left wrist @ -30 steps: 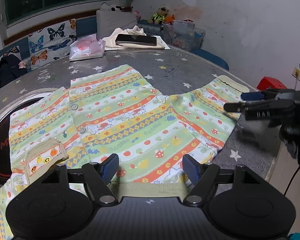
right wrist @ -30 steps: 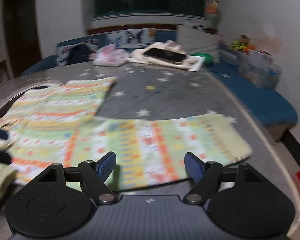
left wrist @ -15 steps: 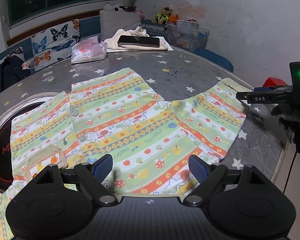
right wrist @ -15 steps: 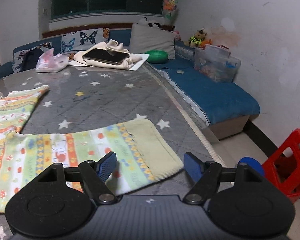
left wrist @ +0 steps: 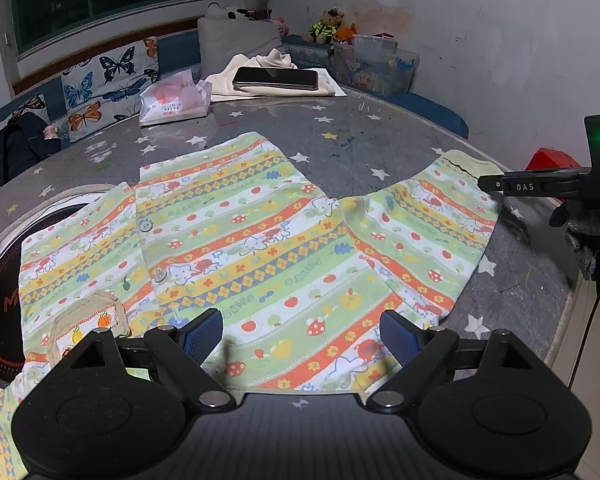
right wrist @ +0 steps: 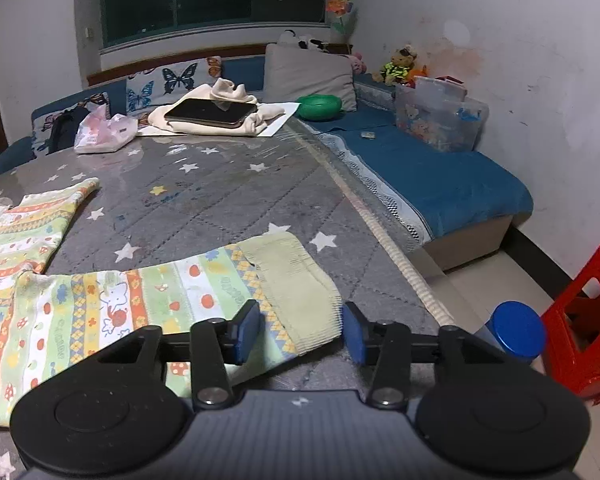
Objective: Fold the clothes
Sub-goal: 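Grasp the striped sleeve cuff with the right gripper, then lift and fold the sleeve over the shirt body with the right gripper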
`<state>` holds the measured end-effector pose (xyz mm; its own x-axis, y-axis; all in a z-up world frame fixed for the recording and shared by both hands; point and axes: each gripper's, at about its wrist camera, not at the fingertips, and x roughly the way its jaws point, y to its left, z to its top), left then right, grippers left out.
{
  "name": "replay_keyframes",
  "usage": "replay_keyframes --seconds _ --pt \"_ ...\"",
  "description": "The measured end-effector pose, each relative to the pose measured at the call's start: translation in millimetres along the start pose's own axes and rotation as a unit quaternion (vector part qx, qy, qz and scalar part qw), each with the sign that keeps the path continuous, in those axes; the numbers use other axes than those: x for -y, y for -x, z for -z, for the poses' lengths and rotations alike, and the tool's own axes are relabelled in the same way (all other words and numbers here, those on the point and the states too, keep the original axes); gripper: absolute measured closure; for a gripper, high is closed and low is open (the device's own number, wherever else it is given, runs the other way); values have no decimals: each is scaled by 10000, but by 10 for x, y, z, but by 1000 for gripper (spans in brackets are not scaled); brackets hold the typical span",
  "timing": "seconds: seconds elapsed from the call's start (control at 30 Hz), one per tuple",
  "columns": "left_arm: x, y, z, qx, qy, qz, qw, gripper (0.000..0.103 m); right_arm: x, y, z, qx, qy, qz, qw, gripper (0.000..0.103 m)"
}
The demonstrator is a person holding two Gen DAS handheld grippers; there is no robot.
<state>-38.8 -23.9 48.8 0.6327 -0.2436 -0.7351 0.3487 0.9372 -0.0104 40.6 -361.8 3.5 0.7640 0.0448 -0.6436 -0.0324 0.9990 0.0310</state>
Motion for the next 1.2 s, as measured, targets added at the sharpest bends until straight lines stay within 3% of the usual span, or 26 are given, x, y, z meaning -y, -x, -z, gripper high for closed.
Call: replay_keyframes --seconds 0.1,0.4,0.6,0.8,1.2 --pt "-1 5 1 3 -3 -24 10000 14 7 23 -9 -24 -57 -125 9999 90" --pt "-92 42 12 29 109 -151 9998 11 -148 327 -165 198 -328 -1008 9942 94" --pt "-223 86 70 47 256 -261 9993 10 -567 635 -391 510 28 -1749 9833 94" --pt "-384 153 153 92 471 -356 9982 10 -1124 854 -597 688 465 -2449 9660 95" --pt "-744 330 377 253 956 -472 9940 9 -2153 1045 -789 495 898 -3562 9288 95"
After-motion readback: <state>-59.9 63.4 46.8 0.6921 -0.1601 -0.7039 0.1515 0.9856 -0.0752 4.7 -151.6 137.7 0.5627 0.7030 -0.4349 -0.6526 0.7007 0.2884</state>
